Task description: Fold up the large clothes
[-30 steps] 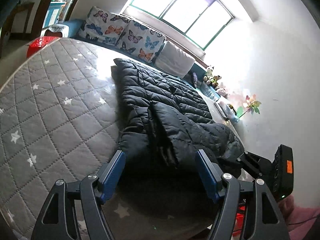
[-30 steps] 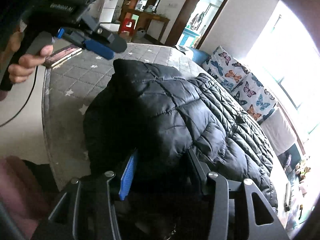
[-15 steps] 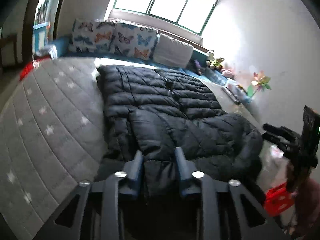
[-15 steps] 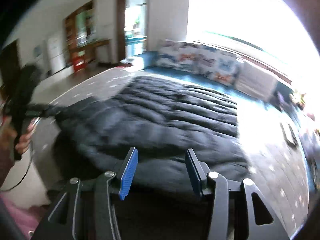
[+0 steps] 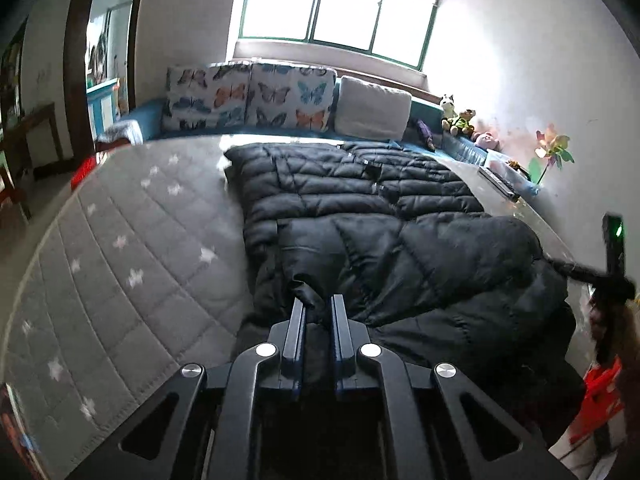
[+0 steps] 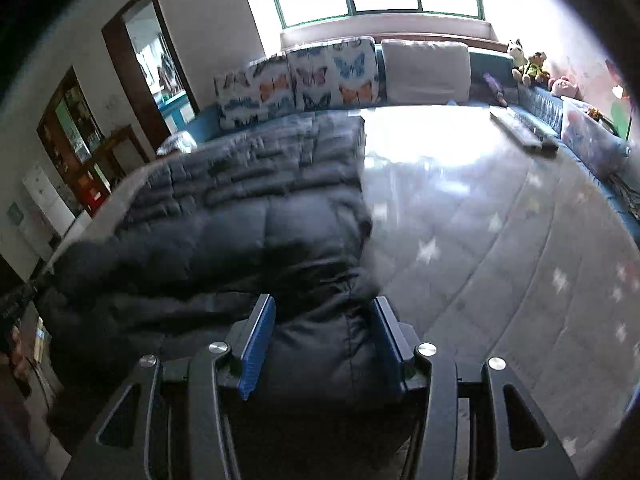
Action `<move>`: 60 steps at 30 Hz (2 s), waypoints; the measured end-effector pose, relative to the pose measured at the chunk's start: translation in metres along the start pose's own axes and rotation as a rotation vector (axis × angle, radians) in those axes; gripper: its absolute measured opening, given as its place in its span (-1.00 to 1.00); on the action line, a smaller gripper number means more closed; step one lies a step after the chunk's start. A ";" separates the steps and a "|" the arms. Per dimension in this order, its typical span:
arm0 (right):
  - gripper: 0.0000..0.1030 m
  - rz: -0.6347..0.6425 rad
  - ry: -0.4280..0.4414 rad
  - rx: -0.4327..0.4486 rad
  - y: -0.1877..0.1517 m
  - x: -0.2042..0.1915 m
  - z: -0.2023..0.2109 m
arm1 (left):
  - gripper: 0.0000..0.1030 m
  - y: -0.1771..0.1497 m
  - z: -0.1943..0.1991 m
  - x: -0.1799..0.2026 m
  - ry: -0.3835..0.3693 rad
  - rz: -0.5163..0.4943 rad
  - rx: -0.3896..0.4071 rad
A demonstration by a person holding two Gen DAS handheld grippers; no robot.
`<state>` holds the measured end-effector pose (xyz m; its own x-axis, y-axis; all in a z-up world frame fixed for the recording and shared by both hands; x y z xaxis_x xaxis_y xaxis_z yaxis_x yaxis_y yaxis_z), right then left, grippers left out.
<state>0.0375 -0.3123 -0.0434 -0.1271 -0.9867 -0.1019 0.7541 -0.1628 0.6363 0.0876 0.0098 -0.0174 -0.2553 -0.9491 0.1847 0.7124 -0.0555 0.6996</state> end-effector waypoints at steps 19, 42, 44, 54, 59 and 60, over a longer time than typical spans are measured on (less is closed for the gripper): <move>0.10 0.162 -0.043 -0.003 0.042 -0.044 -0.015 | -0.78 -0.004 -0.015 -0.008 0.073 -0.002 0.002; 0.10 0.327 0.048 -0.024 0.001 -0.111 0.028 | -0.68 0.024 0.013 0.056 -0.186 -0.038 -0.008; 0.10 0.323 0.064 -0.033 -0.002 -0.115 0.024 | -0.68 0.021 -0.006 0.067 -0.189 -0.070 -0.048; 0.11 0.337 0.049 -0.057 -0.030 -0.126 -0.007 | -0.68 -0.024 -0.059 0.070 -0.099 -0.142 -0.053; 0.11 0.342 0.066 -0.093 -0.019 -0.128 0.005 | -0.68 -0.019 -0.066 0.066 -0.114 -0.109 -0.092; 0.11 0.335 0.079 -0.088 -0.012 -0.128 0.010 | -0.68 -0.014 -0.064 0.065 -0.121 -0.105 -0.106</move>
<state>0.0380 -0.1841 -0.0307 0.1842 -0.9821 0.0400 0.7984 0.1732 0.5767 0.1026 -0.0709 -0.0594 -0.4037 -0.8925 0.2010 0.7413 -0.1904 0.6435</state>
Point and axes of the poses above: each gripper's, at about its wrist camera, not at the fingertips, and z roughly against the way its jaws point, x to its right, y to its top, the point moved 3 cm from there along -z, roughly the way its jaws point, and after that the axes turned 1 degree about -x, right-handed, at the moved point
